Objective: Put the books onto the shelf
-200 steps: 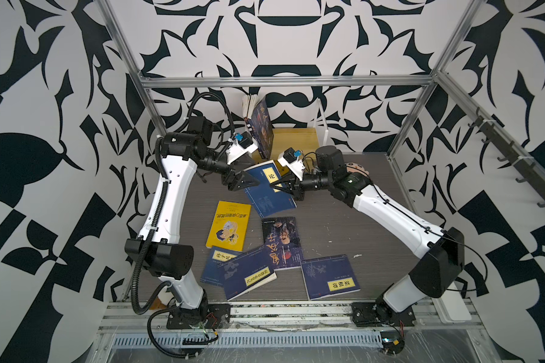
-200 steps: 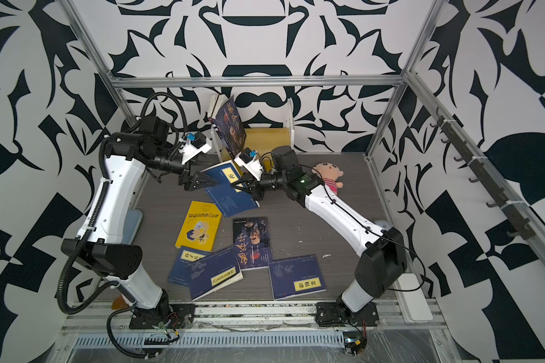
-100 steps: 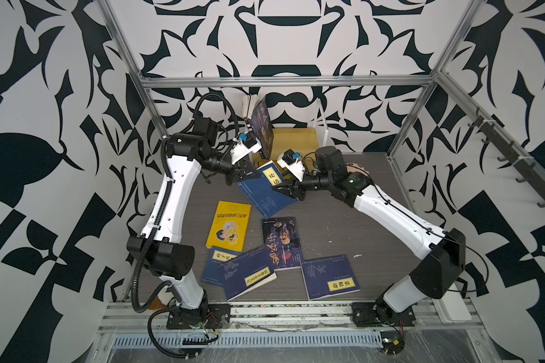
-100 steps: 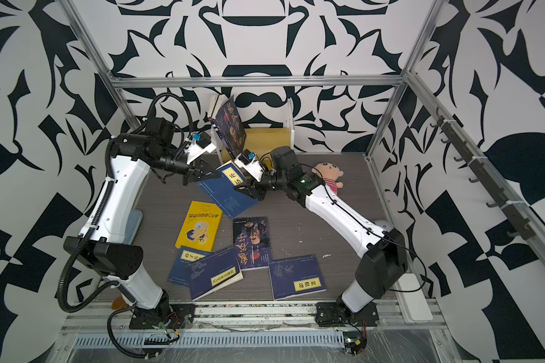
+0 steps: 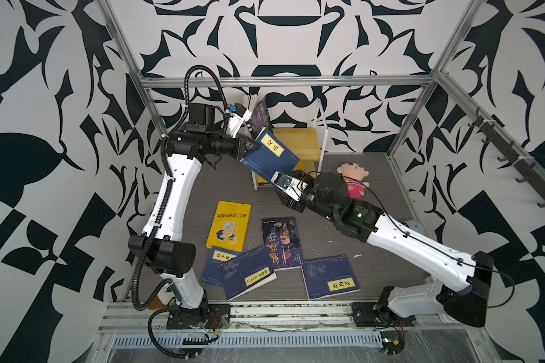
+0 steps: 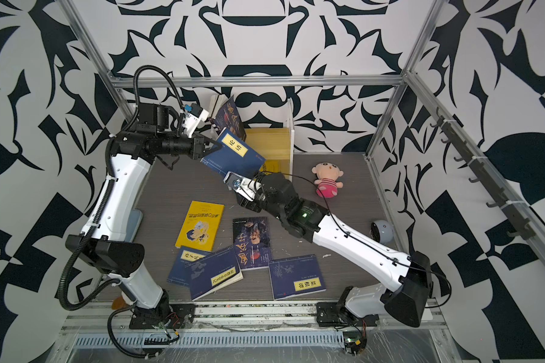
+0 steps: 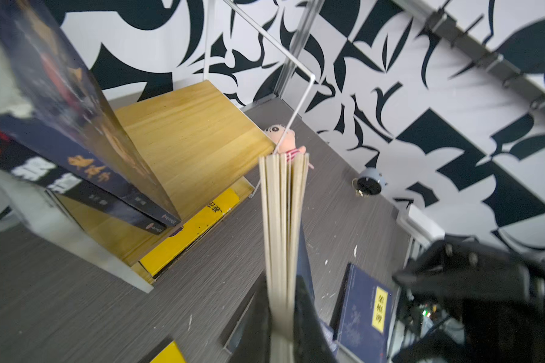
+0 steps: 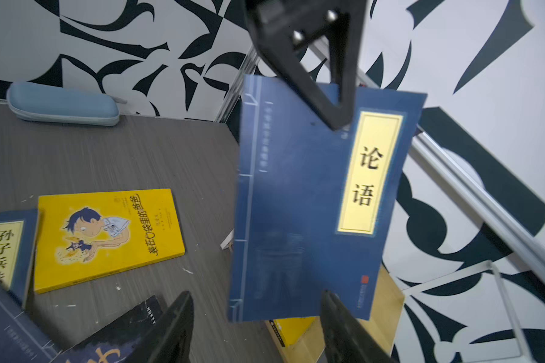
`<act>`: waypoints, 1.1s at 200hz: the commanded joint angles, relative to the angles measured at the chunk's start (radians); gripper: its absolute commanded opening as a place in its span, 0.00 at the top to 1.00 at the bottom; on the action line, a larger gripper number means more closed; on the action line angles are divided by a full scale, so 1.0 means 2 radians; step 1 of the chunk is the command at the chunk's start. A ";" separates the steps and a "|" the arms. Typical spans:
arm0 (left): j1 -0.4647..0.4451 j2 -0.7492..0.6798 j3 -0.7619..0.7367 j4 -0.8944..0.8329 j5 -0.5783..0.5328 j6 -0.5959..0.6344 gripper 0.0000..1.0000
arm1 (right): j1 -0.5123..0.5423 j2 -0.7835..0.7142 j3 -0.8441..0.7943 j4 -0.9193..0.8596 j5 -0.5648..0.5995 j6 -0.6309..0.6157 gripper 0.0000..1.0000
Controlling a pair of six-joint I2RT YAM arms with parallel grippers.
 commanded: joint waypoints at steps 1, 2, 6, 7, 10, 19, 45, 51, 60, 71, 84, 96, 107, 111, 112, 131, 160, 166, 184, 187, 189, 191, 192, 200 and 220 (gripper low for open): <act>0.002 0.013 0.016 0.079 0.013 -0.146 1.00 | 0.025 0.016 0.002 0.092 0.119 -0.060 0.35; 0.001 0.013 0.014 0.080 0.014 -0.150 1.00 | 0.025 0.018 0.002 0.094 0.121 -0.062 0.35; 0.001 0.014 0.011 0.088 0.018 -0.164 1.00 | 0.029 0.024 0.004 0.102 0.127 -0.065 0.35; 0.001 0.015 0.010 0.090 0.019 -0.167 1.00 | 0.031 0.026 0.005 0.103 0.128 -0.065 0.35; 0.001 0.016 0.007 0.096 0.022 -0.176 1.00 | 0.033 0.030 0.008 0.107 0.132 -0.068 0.35; 0.001 0.016 0.000 0.113 0.030 -0.203 1.00 | 0.036 0.045 0.017 0.113 0.142 -0.075 0.35; 0.001 0.013 -0.017 0.133 0.041 -0.235 1.00 | 0.039 0.089 0.045 0.149 0.198 -0.080 0.35; 0.001 0.011 -0.020 0.133 0.042 -0.236 1.00 | 0.039 0.096 0.050 0.158 0.208 -0.084 0.35; 0.001 0.009 -0.025 0.133 0.042 -0.237 1.00 | 0.039 0.107 0.055 0.173 0.219 -0.094 0.35; 0.001 0.006 -0.032 0.135 0.043 -0.243 1.00 | 0.039 0.119 0.060 0.196 0.231 -0.108 0.36; 0.001 0.001 -0.042 0.143 0.049 -0.255 1.00 | 0.039 0.134 0.063 0.230 0.245 -0.135 0.37; 0.000 -0.004 -0.050 0.146 0.051 -0.261 1.00 | 0.037 0.148 0.064 0.268 0.265 -0.163 0.37; 0.000 -0.009 -0.059 0.146 0.052 -0.262 1.00 | 0.037 0.160 0.066 0.304 0.277 -0.187 0.39; 0.000 -0.011 -0.062 0.145 0.051 -0.260 1.00 | 0.036 0.165 0.067 0.315 0.281 -0.196 0.39; 0.000 -0.011 -0.064 0.144 0.051 -0.260 1.00 | 0.036 0.165 0.067 0.315 0.281 -0.196 0.39; 0.000 -0.018 -0.075 0.138 0.051 -0.253 1.00 | 0.035 0.180 0.072 0.356 0.289 -0.219 0.42; 0.000 -0.029 -0.092 0.141 0.056 -0.260 1.00 | 0.026 0.198 0.087 0.356 0.297 -0.220 0.60; 0.000 -0.031 -0.095 0.140 0.056 -0.260 1.00 | 0.023 0.198 0.088 0.356 0.298 -0.219 0.71; 0.000 -0.037 -0.100 0.139 0.051 -0.254 1.00 | 0.019 0.196 0.083 0.356 0.294 -0.218 1.00; 0.000 -0.038 -0.100 0.138 0.049 -0.252 1.00 | 0.019 0.195 0.082 0.356 0.294 -0.216 1.00; 0.000 -0.039 -0.101 0.137 0.048 -0.251 1.00 | 0.018 0.195 0.082 0.356 0.293 -0.214 1.00; 0.000 -0.039 -0.101 0.136 0.047 -0.250 1.00 | 0.018 0.194 0.081 0.356 0.292 -0.213 1.00; 0.000 -0.039 -0.101 0.135 0.047 -0.249 1.00 | 0.018 0.194 0.081 0.356 0.292 -0.211 1.00; 0.001 -0.041 -0.101 0.133 0.044 -0.246 0.96 | 0.017 0.192 0.079 0.353 0.290 -0.204 1.00; 0.004 -0.046 -0.101 0.127 0.040 -0.239 0.73 | 0.014 0.181 0.070 0.345 0.278 -0.179 1.00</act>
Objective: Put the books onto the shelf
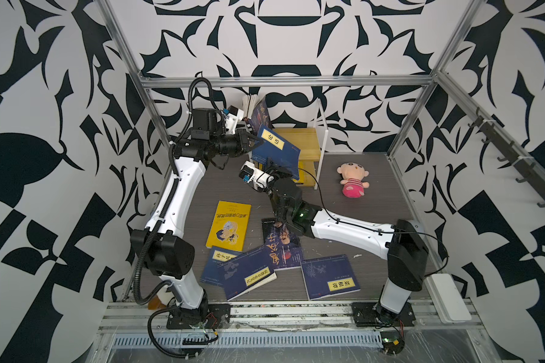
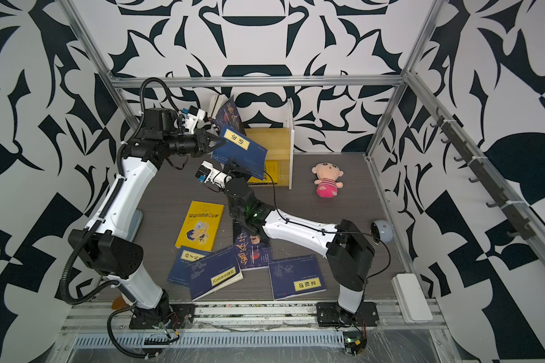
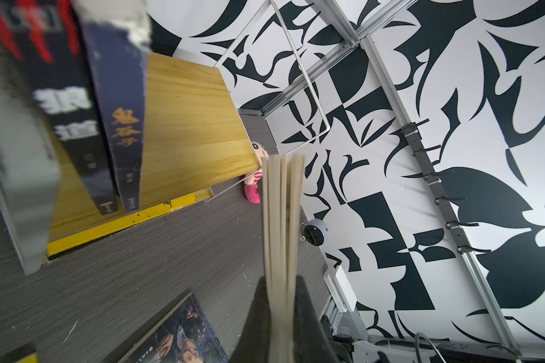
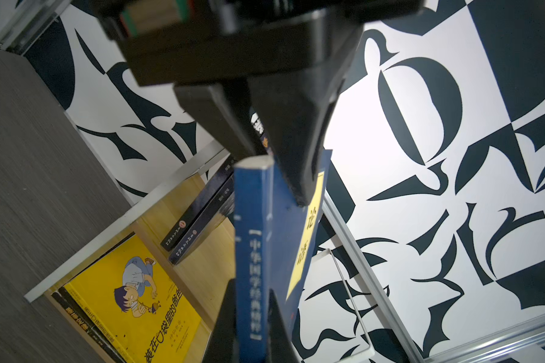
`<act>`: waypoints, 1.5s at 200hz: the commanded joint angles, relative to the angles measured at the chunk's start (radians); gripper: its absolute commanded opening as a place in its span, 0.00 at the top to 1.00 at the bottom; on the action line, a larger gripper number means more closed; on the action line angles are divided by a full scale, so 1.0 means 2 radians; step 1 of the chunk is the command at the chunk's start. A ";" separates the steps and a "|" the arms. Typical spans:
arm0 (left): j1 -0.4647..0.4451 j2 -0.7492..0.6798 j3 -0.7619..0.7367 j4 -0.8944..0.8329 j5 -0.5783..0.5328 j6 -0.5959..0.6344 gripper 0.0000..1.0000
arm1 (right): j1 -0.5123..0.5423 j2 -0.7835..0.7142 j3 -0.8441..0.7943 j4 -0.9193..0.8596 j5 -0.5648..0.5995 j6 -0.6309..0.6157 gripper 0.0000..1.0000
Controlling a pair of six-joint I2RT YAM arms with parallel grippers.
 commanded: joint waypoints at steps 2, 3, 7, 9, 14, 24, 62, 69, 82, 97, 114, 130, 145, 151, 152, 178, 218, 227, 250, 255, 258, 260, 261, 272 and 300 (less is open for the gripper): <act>0.004 -0.032 -0.003 -0.005 0.015 0.015 0.71 | -0.011 -0.032 0.005 0.026 0.003 0.041 1.00; 0.005 -0.033 -0.004 -0.005 0.015 0.015 0.70 | -0.011 -0.033 0.004 0.026 0.001 0.043 1.00; 0.007 -0.035 -0.005 -0.005 0.014 0.016 0.66 | -0.013 -0.036 0.002 0.026 -0.003 0.050 1.00; 0.008 -0.035 -0.006 -0.006 0.014 0.016 0.65 | -0.014 -0.038 0.001 0.026 -0.004 0.056 1.00; 0.012 -0.039 -0.008 -0.006 0.011 0.016 0.60 | -0.016 -0.042 -0.002 0.023 -0.006 0.067 1.00; 0.023 -0.046 -0.013 -0.007 0.005 0.016 0.50 | -0.023 -0.052 -0.005 0.008 -0.014 0.097 1.00; 0.084 -0.087 -0.064 -0.011 -0.009 0.038 0.18 | -0.060 -0.091 -0.021 0.000 -0.064 0.219 1.00; 0.096 -0.096 -0.078 -0.012 -0.009 0.043 0.06 | -0.070 -0.094 -0.021 0.001 -0.078 0.246 1.00; 0.115 -0.111 -0.104 -0.016 -0.007 0.054 0.00 | -0.085 -0.094 -0.017 0.008 -0.100 0.281 1.00; 0.132 -0.128 -0.134 -0.024 -0.019 0.072 0.01 | -0.098 -0.086 -0.007 0.026 -0.117 0.317 1.00; 0.148 -0.145 -0.170 -0.026 -0.031 0.089 0.00 | -0.116 -0.069 0.007 0.052 -0.131 0.365 1.00; 0.160 -0.154 -0.196 -0.033 -0.040 0.102 0.00 | -0.134 -0.048 0.026 0.072 -0.135 0.412 1.00; 0.167 -0.161 -0.217 -0.036 -0.047 0.114 0.00 | -0.148 -0.023 0.049 0.085 -0.144 0.444 1.00; 0.168 -0.162 -0.223 -0.038 -0.051 0.117 0.01 | -0.151 -0.012 0.061 0.087 -0.144 0.451 1.00; 0.169 -0.163 -0.225 -0.038 -0.052 0.117 0.01 | -0.151 -0.010 0.063 0.087 -0.145 0.451 1.00; 0.188 -0.173 -0.259 -0.018 -0.054 0.108 0.00 | -0.155 0.040 0.110 0.107 -0.133 0.467 1.00; 0.222 -0.180 -0.286 0.020 -0.033 0.063 0.00 | -0.156 0.114 0.170 0.124 -0.106 0.492 1.00; 0.224 -0.180 -0.285 0.021 -0.032 0.063 0.00 | -0.156 0.130 0.186 0.118 -0.110 0.497 1.00; 0.231 -0.180 -0.282 0.018 -0.032 0.066 0.00 | -0.154 0.156 0.207 0.112 -0.106 0.520 1.00; 0.231 -0.180 -0.282 0.017 -0.033 0.067 0.00 | -0.153 0.158 0.208 0.110 -0.106 0.524 1.00; 0.231 -0.180 -0.283 0.018 -0.032 0.067 0.00 | -0.153 0.159 0.209 0.109 -0.106 0.524 1.00; 0.232 -0.180 -0.283 0.018 -0.032 0.067 0.00 | -0.152 0.160 0.209 0.109 -0.105 0.524 1.00; 0.232 -0.180 -0.283 0.018 -0.032 0.067 0.00 | -0.152 0.160 0.210 0.109 -0.105 0.524 1.00; 0.231 -0.179 -0.284 0.021 -0.029 0.064 0.01 | -0.149 0.165 0.211 0.106 -0.106 0.519 1.00; 0.232 -0.174 -0.285 0.026 -0.026 0.058 0.00 | -0.146 0.170 0.212 0.086 -0.114 0.522 0.89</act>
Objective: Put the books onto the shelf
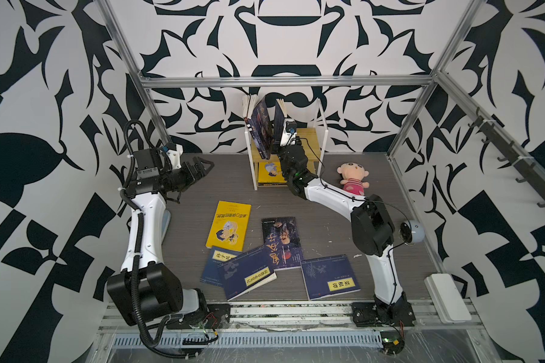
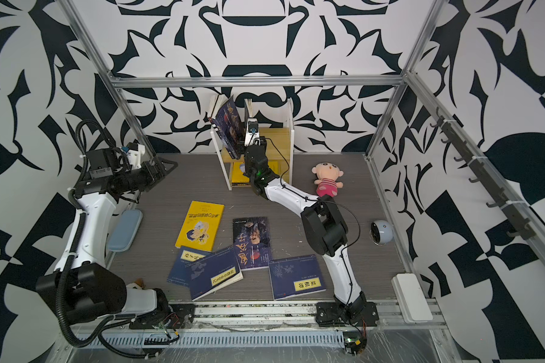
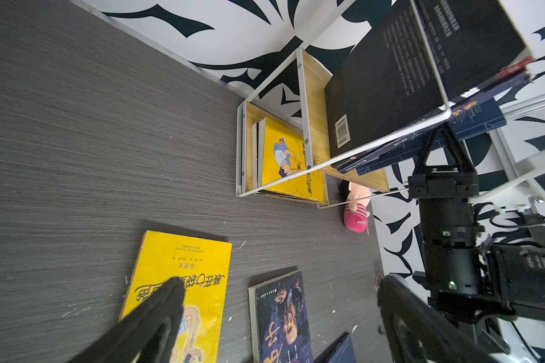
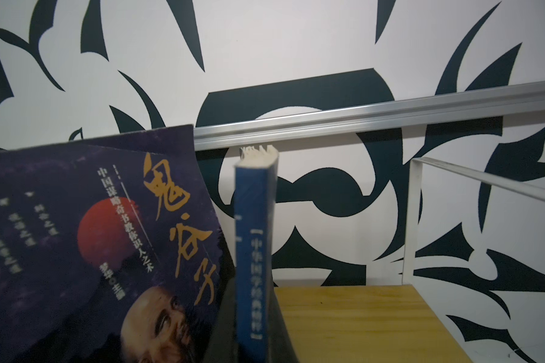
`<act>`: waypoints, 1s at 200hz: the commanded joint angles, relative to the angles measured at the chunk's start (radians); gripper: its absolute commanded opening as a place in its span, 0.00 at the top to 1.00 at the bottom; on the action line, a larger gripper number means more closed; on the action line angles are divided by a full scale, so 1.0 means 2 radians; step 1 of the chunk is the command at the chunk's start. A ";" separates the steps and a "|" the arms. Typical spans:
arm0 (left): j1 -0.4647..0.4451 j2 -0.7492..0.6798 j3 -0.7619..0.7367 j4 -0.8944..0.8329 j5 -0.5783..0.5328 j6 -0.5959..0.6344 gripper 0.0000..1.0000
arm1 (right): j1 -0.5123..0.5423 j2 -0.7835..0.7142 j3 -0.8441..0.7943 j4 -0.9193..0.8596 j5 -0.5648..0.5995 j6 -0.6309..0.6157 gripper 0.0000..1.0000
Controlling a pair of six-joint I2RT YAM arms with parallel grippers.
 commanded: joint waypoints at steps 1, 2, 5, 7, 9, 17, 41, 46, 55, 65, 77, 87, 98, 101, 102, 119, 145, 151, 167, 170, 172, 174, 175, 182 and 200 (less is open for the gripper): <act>0.003 -0.005 -0.002 0.011 0.013 -0.008 0.00 | 0.007 -0.015 0.024 0.013 -0.002 0.012 0.89; 0.003 -0.005 -0.002 0.010 0.012 -0.008 0.00 | 0.007 -0.015 0.024 0.014 -0.002 0.013 0.88; 0.003 -0.005 -0.001 0.009 0.012 -0.007 0.00 | 0.008 -0.016 0.024 0.012 -0.002 0.013 0.87; 0.003 -0.005 -0.001 0.009 0.012 -0.007 0.00 | 0.008 -0.015 0.023 0.012 -0.002 0.012 0.85; 0.004 -0.005 -0.001 0.008 0.012 -0.006 0.00 | 0.008 -0.015 0.022 0.012 -0.002 0.012 0.85; 0.006 -0.003 0.000 0.007 0.012 -0.005 0.00 | 0.009 -0.016 0.020 0.011 -0.002 0.014 0.83; 0.010 0.000 0.004 0.005 0.011 -0.004 0.00 | 0.013 -0.018 0.014 0.000 -0.006 0.017 0.81; 0.011 0.000 0.004 0.005 0.010 -0.004 0.00 | 0.014 -0.018 0.013 -0.002 -0.007 0.018 0.81; 0.011 0.000 0.004 0.005 0.010 -0.004 0.00 | 0.014 -0.020 0.009 -0.005 -0.010 0.017 0.80; 0.011 0.001 0.003 0.005 0.011 -0.005 0.00 | 0.014 -0.021 0.006 -0.011 -0.015 0.020 0.79; 0.011 0.001 0.003 0.006 0.011 -0.005 0.00 | 0.014 -0.023 0.002 -0.015 -0.019 0.024 0.79; 0.011 0.002 0.003 0.006 0.011 -0.005 0.00 | 0.016 -0.026 0.000 -0.020 -0.024 0.025 0.78; 0.011 0.002 0.003 0.006 0.011 -0.005 0.00 | 0.016 -0.029 -0.004 -0.022 -0.029 0.025 0.78; 0.011 0.002 0.002 0.007 0.011 -0.005 0.00 | 0.016 -0.030 -0.006 -0.023 -0.030 0.024 0.78; 0.011 0.002 0.002 0.007 0.011 -0.005 0.01 | 0.016 -0.030 -0.005 -0.023 -0.031 0.024 0.78; 0.011 0.003 0.001 0.008 0.011 -0.005 0.01 | 0.019 -0.035 -0.010 -0.026 -0.041 0.019 0.77; 0.011 0.003 -0.001 0.011 0.011 -0.007 0.00 | 0.024 -0.038 -0.010 -0.036 -0.054 0.005 0.79; 0.011 0.002 -0.002 0.011 0.010 -0.007 0.00 | 0.025 -0.037 -0.007 -0.039 -0.057 0.003 0.82; 0.011 0.002 -0.004 0.014 0.011 -0.007 0.00 | 0.027 -0.035 0.006 -0.049 -0.063 -0.001 0.88; 0.011 0.001 -0.005 0.014 0.010 -0.008 0.00 | 0.029 -0.035 0.008 -0.050 -0.063 -0.002 0.88; 0.011 0.001 -0.006 0.015 0.011 -0.008 0.01 | 0.030 -0.035 0.009 -0.052 -0.063 -0.003 0.88; 0.011 0.000 -0.006 0.016 0.011 -0.008 0.00 | 0.030 -0.035 0.010 -0.052 -0.063 -0.003 0.88; 0.011 0.000 -0.006 0.016 0.011 -0.008 0.00 | 0.030 -0.035 0.010 -0.052 -0.063 -0.004 0.88; 0.011 0.000 -0.007 0.017 0.011 -0.009 0.01 | 0.033 -0.034 0.014 -0.053 -0.063 -0.005 0.89; 0.011 -0.001 -0.008 0.018 0.011 -0.010 0.00 | 0.037 -0.032 0.021 -0.058 -0.067 -0.011 0.90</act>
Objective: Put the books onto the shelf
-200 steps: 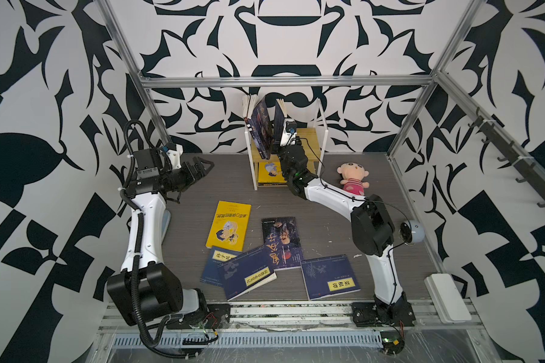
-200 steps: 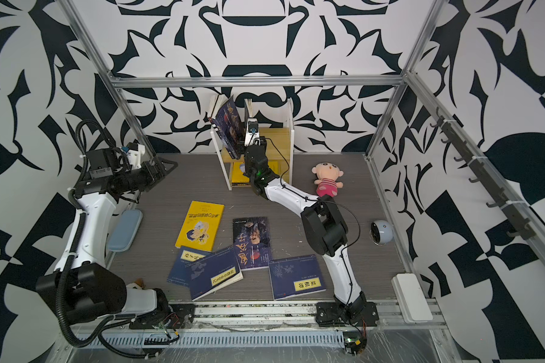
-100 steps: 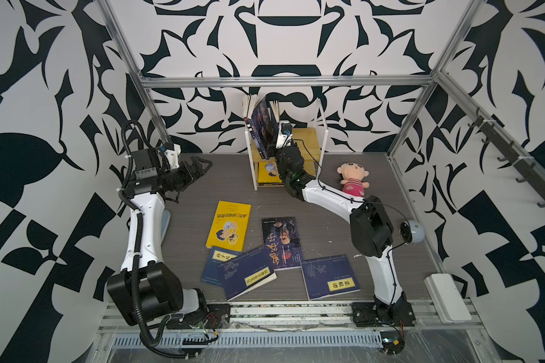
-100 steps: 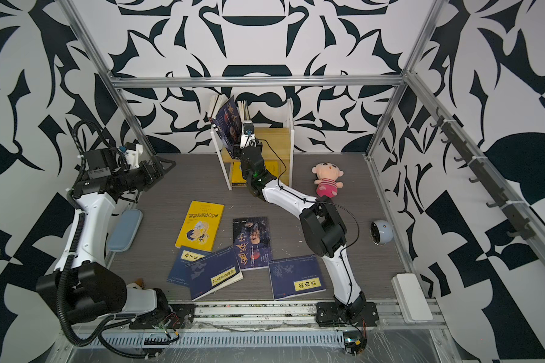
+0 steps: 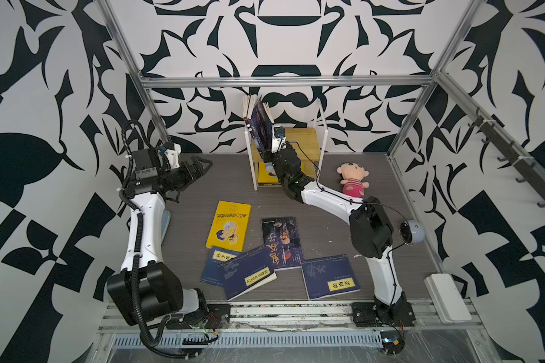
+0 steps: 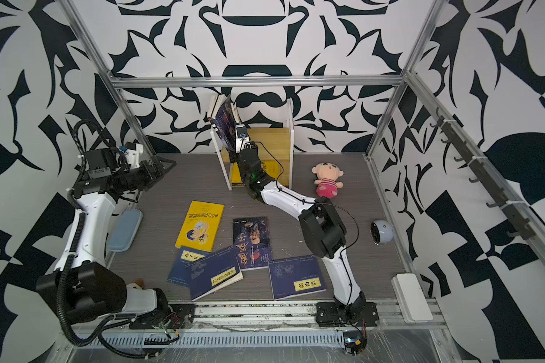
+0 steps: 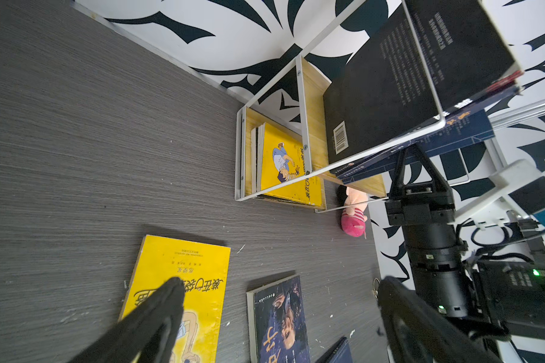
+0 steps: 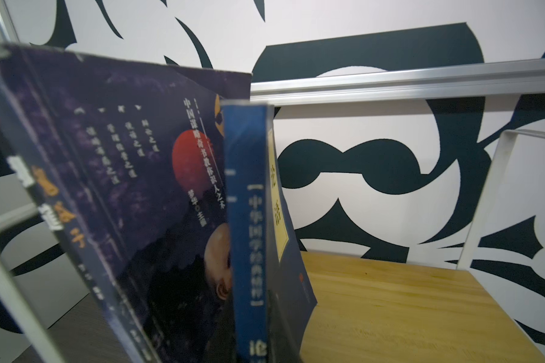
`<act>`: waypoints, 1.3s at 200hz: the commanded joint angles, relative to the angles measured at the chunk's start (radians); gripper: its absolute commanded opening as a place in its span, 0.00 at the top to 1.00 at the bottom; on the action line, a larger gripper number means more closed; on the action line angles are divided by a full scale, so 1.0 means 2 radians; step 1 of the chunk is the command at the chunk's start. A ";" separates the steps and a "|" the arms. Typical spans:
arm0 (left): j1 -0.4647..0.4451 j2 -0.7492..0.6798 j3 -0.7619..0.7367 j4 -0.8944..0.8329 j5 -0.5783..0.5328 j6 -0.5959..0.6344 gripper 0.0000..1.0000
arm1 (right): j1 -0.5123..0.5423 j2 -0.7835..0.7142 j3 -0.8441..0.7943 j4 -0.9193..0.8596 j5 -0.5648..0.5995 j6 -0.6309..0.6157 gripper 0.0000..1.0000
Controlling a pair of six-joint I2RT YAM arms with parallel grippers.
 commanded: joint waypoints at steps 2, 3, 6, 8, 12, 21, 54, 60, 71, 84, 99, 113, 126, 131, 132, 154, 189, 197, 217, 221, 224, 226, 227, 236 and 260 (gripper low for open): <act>0.002 -0.003 -0.008 0.010 0.007 -0.004 0.00 | 0.014 -0.028 0.028 -0.001 -0.019 -0.008 0.90; 0.002 -0.003 -0.008 0.010 0.007 -0.004 0.00 | 0.014 -0.028 0.028 -0.001 -0.019 -0.009 0.90; 0.002 -0.004 -0.008 0.010 0.007 -0.004 0.00 | 0.015 -0.027 0.029 -0.001 -0.019 -0.010 0.89; 0.002 -0.004 -0.008 0.010 0.007 -0.004 0.00 | 0.016 -0.027 0.029 0.000 -0.019 -0.011 0.89; 0.002 -0.004 -0.009 0.010 0.007 -0.004 0.00 | 0.017 -0.026 0.030 -0.001 -0.020 -0.012 0.88; 0.002 -0.005 -0.009 0.011 0.007 -0.004 0.00 | 0.018 -0.026 0.031 -0.003 -0.022 -0.014 0.86; 0.002 -0.007 -0.013 0.013 0.007 -0.003 0.00 | 0.019 -0.039 0.014 0.008 -0.022 -0.029 0.76; 0.002 -0.007 -0.013 0.013 0.007 -0.004 0.00 | 0.021 -0.042 0.009 0.009 -0.022 -0.032 0.74; 0.002 -0.008 -0.013 0.013 0.006 -0.003 0.00 | 0.022 -0.051 0.001 0.009 -0.024 -0.034 0.72; 0.002 -0.008 -0.013 0.013 0.007 -0.004 0.00 | 0.025 -0.063 -0.013 0.010 -0.033 -0.042 0.71; 0.002 -0.008 -0.013 0.014 0.007 -0.004 0.00 | 0.030 -0.080 -0.037 0.017 -0.043 -0.053 0.67; 0.003 -0.008 -0.013 0.013 0.007 -0.004 0.00 | 0.033 -0.099 -0.063 0.018 -0.059 -0.054 0.65; 0.003 -0.008 -0.013 0.014 0.007 -0.004 0.00 | 0.034 -0.118 -0.092 0.018 -0.078 -0.051 0.64; 0.003 -0.008 -0.013 0.013 0.007 -0.004 0.00 | 0.034 -0.126 -0.105 0.019 -0.088 -0.051 0.64; 0.003 -0.009 -0.013 0.013 0.007 -0.004 0.01 | 0.034 -0.127 -0.107 0.019 -0.090 -0.051 0.64; 0.003 -0.007 -0.014 0.013 0.007 -0.004 0.00 | 0.031 -0.159 -0.157 0.024 -0.133 -0.057 0.64; 0.004 -0.005 -0.016 0.016 0.007 -0.005 0.00 | -0.005 -0.180 -0.174 -0.046 -0.188 -0.009 0.65; 0.003 -0.004 -0.017 0.017 0.008 -0.005 0.00 | -0.017 -0.180 -0.175 -0.060 -0.199 -0.001 0.64; 0.004 -0.005 -0.018 0.018 0.007 -0.004 0.00 | -0.047 -0.168 -0.169 -0.078 -0.261 0.011 0.57; 0.004 -0.005 -0.018 0.018 0.007 -0.004 0.00 | -0.054 -0.166 -0.168 -0.078 -0.276 0.014 0.56; 0.004 -0.005 -0.018 0.018 0.007 -0.003 0.00 | -0.058 -0.164 -0.167 -0.077 -0.285 0.015 0.54; 0.003 -0.005 -0.018 0.018 0.007 -0.003 0.00 | -0.061 -0.162 -0.166 -0.076 -0.294 0.016 0.53; 0.003 -0.005 -0.019 0.018 0.007 -0.004 0.00 | -0.061 -0.161 -0.165 -0.076 -0.298 0.016 0.51; 0.003 -0.005 -0.018 0.017 0.007 -0.003 0.00 | -0.072 -0.153 -0.161 -0.076 -0.319 0.018 0.34; 0.005 -0.006 -0.018 0.017 0.007 -0.001 0.00 | -0.096 -0.129 -0.135 -0.090 -0.385 0.011 0.26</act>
